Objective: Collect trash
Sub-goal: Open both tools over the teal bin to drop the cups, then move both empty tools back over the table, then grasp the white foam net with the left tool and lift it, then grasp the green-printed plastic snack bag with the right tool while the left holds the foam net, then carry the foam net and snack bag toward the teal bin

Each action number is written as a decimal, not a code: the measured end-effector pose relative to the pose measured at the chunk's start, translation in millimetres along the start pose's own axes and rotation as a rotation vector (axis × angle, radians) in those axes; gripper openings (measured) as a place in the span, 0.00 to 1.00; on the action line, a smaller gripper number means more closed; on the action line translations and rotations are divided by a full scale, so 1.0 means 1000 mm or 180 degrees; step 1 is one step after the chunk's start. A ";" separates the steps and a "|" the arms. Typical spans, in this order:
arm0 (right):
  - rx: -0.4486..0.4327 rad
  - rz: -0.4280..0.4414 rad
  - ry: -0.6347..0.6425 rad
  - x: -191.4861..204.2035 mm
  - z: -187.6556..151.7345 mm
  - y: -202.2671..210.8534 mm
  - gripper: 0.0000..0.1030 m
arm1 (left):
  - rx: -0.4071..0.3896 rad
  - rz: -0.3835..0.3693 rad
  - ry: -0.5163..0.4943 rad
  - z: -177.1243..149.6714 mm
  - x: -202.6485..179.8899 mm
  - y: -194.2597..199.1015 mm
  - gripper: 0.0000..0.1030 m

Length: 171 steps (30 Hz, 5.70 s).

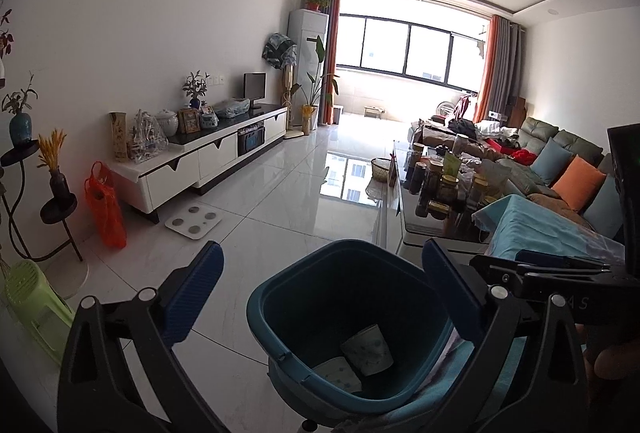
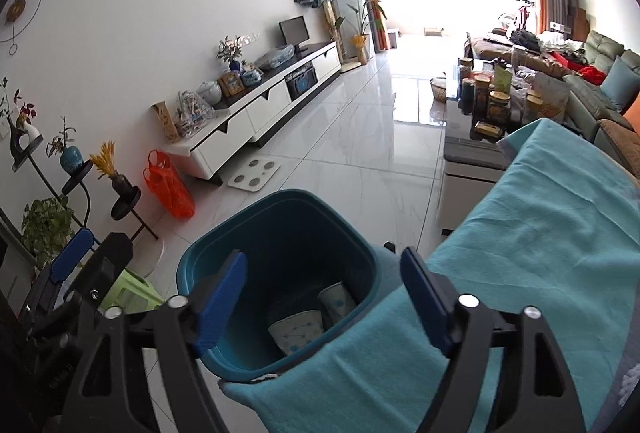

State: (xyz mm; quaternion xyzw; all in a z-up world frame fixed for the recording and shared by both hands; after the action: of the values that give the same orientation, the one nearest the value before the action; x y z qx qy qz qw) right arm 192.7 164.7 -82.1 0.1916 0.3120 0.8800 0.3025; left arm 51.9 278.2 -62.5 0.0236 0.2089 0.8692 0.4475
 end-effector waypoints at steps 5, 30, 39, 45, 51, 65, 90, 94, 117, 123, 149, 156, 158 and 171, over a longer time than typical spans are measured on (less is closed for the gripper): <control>-0.0170 -0.0117 -0.0071 -0.018 -0.003 0.023 0.87 | -0.0006 -0.0050 -0.0014 0.004 -0.012 0.015 0.95; -0.1068 -0.0866 -0.0504 -0.116 -0.080 0.189 0.93 | -0.0387 -0.1051 -0.0288 -0.007 -0.144 0.122 0.95; -0.1261 -0.1302 -0.0681 -0.143 -0.131 0.247 0.93 | -0.0410 -0.1484 -0.0401 -0.024 -0.188 0.146 0.95; -0.1303 -0.1593 -0.0856 -0.164 -0.159 0.272 0.93 | -0.0246 -0.1655 -0.0622 -0.030 -0.217 0.146 0.95; -0.1258 -0.1750 -0.1067 -0.186 -0.181 0.281 0.93 | -0.0152 -0.1888 -0.0666 -0.030 -0.239 0.138 0.95; -0.1161 -0.1976 -0.1269 -0.215 -0.201 0.293 0.93 | 0.0080 -0.2424 -0.1139 -0.053 -0.325 0.122 0.95; -0.1099 -0.1940 -0.1350 -0.236 -0.178 0.276 0.93 | 0.0391 -0.2356 -0.2098 -0.098 -0.412 0.056 0.91; -0.1058 -0.1925 -0.1344 -0.239 -0.174 0.271 0.93 | 0.0501 -0.2351 -0.2055 -0.098 -0.417 0.041 0.79; -0.0877 -0.1590 -0.0948 -0.209 -0.148 0.223 0.93 | 0.0657 -0.2448 -0.1370 -0.073 -0.376 0.020 0.11; -0.0806 -0.1490 -0.0854 -0.199 -0.142 0.206 0.93 | 0.0644 -0.2425 -0.1216 -0.060 -0.353 0.027 0.11; 0.0033 -0.1228 -0.1015 -0.207 -0.132 0.121 0.39 | 0.0692 -0.2265 -0.0814 -0.051 -0.285 0.025 0.11; -0.0060 -0.1214 -0.0943 -0.197 -0.126 0.126 0.27 | 0.0630 -0.2246 -0.0737 -0.047 -0.270 0.029 0.11; -0.0098 -0.1202 -0.0926 -0.194 -0.125 0.130 0.27 | 0.0611 -0.2238 -0.0713 -0.046 -0.266 0.032 0.11; -0.0568 -0.1076 -0.0650 -0.153 -0.086 0.172 0.26 | 0.0408 -0.2140 -0.0575 -0.032 -0.237 0.055 0.11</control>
State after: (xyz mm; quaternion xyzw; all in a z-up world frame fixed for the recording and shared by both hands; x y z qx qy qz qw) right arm 190.2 -79.5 -53.8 0.1972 0.2284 0.8169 0.4916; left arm 143.9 52.2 -36.2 0.0583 0.2187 0.6528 0.7229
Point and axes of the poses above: each gripper's, at about its wrist camera, not at the fingertips, and y roughly against the way its jaws point, x to its left, z to its top, the point moved 4 cm from there along -y, roughly the way its jaws point, and after that the axes turned 7 degrees about -z, right-handed, at the moved point
